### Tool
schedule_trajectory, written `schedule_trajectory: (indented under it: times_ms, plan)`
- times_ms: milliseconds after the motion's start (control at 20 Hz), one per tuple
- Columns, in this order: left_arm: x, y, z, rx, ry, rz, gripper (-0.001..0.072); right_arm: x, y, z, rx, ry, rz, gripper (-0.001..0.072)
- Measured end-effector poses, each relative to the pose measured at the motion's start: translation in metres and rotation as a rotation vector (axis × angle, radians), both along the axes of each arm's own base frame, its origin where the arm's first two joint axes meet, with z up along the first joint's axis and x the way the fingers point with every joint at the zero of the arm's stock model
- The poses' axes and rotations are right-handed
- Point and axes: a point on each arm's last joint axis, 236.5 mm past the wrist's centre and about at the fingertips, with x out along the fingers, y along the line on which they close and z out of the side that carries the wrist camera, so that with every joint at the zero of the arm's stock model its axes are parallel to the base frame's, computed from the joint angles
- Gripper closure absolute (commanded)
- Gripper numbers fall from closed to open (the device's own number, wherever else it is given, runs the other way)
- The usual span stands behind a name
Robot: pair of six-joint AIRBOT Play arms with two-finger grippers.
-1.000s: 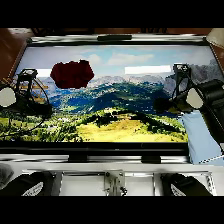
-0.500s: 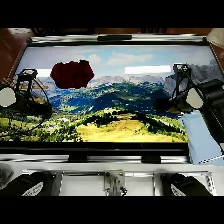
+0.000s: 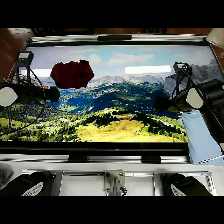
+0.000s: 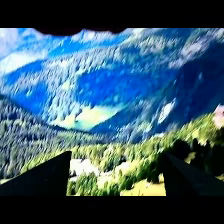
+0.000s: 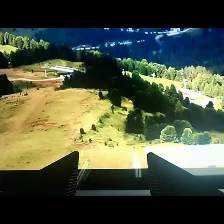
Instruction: Fold the shirts.
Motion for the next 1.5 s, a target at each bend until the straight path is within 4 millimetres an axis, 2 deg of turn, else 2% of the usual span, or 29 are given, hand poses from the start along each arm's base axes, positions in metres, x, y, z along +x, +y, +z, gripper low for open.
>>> schedule_trajectory:
  times_ms: [100,250,350,500,650,750,850,900,950,1000,1050,1100,1200,1300,1400,1500]
  plan:
    - [0.027,0.003,0.004,-0.047,-0.054,0.045,0.0035,0.002,0.001,0.001,0.003,-0.008,0.0,0.0175]
    - [0.079,0.031,-0.014,-0.075,-0.039,0.153,0.0032,0.007,0.004,0.003,0.016,-0.03,0.001,0.0175]
    - [0.117,0.061,-0.039,-0.102,0.015,0.244,0.0033,0.008,0.007,0.004,0.031,-0.037,0.004,0.0175]
    - [0.158,0.087,-0.094,-0.217,0.137,0.347,0.0034,0.008,0.014,0.004,0.06,-0.036,0.009,0.0174]
    - [0.187,0.086,-0.147,-0.359,0.222,0.387,0.0034,0.007,0.021,0.005,0.092,-0.032,0.013,0.0174]
    - [0.202,0.081,-0.172,-0.44,0.234,0.393,0.0035,0.006,0.025,0.005,0.107,-0.028,0.016,0.0174]
    - [0.216,0.075,-0.189,-0.503,0.225,0.399,0.004,0.005,0.026,0.005,0.113,-0.026,0.016,0.0175]
    - [0.219,0.073,-0.198,-0.521,0.229,0.404,0.0085,0.005,0.027,0.005,0.117,-0.026,0.017,0.0175]
    - [0.222,0.072,-0.206,-0.536,0.231,0.409,0.0322,0.005,0.028,0.005,0.119,-0.025,0.018,0.0174]
    - [0.224,0.071,-0.21,-0.548,0.228,0.412,0.0606,0.005,0.028,0.005,0.12,-0.025,0.018,0.0175]
    - [0.227,0.07,-0.213,-0.563,0.225,0.418,0.0671,0.005,0.028,0.005,0.12,-0.025,0.018,0.0175]
    - [0.228,0.069,-0.214,-0.575,0.226,0.417,0.0671,0.005,0.028,0.005,0.122,-0.024,0.019,0.0174]
    - [0.235,0.064,-0.205,-0.61,0.206,0.405,0.0672,0.005,0.028,0.005,0.123,-0.025,0.02,0.0175]
    - [0.244,0.055,-0.176,-0.649,0.161,0.36,0.0672,0.005,0.029,0.005,0.124,-0.025,0.021,0.0174]
    - [0.249,0.042,-0.123,-0.654,0.091,0.268,0.0672,0.006,0.03,0.006,0.127,-0.032,0.033,0.0174]
    - [0.241,0.02,-0.04,-0.62,-0.024,0.113,0.0672,0.007,0.031,0.011,0.119,-0.041,0.061,0.0175]
